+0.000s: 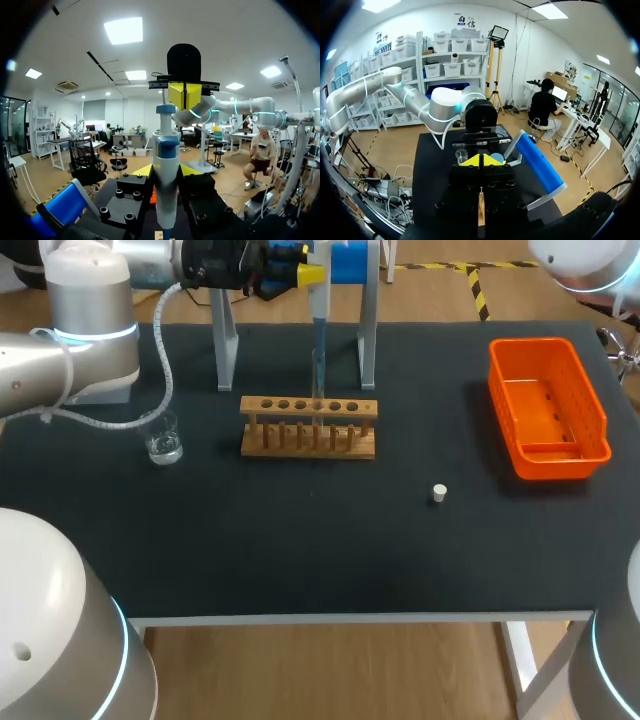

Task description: Invert the test tube, pick up the pipette, mount the tip to pipette, aspirate from beaker and dispense into the tube, eject the tip, return the pipette, and cap with the stopper.

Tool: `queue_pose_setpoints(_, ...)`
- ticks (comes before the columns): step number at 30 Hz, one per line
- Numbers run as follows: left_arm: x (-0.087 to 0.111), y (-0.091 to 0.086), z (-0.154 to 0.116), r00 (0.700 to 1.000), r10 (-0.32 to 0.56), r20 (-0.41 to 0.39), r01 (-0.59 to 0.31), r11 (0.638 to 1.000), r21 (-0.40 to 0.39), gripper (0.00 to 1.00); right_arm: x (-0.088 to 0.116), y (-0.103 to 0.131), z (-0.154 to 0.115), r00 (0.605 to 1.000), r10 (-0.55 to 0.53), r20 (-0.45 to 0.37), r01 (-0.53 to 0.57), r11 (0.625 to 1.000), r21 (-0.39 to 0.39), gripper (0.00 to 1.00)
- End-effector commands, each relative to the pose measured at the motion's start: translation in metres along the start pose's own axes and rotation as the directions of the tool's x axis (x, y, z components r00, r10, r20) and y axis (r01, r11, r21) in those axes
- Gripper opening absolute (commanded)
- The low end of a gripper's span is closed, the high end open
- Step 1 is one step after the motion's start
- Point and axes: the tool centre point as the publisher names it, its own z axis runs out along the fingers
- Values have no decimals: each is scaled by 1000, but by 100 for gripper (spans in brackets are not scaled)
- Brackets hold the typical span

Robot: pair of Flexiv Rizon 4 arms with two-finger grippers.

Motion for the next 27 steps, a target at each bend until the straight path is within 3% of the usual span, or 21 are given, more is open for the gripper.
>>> queue_pose_setpoints(1, -1, 0, 0, 1000, 0, -2, 0, 1000, -1, 0, 0, 3, -5, 1000, -11, 8, 11, 1000, 18, 0)
queue_pose_setpoints(27, -1, 0, 0, 1000, 0, -2, 0, 1000, -1, 0, -19, 15, 12, 1000, -15, 16, 14, 999, 51, 0)
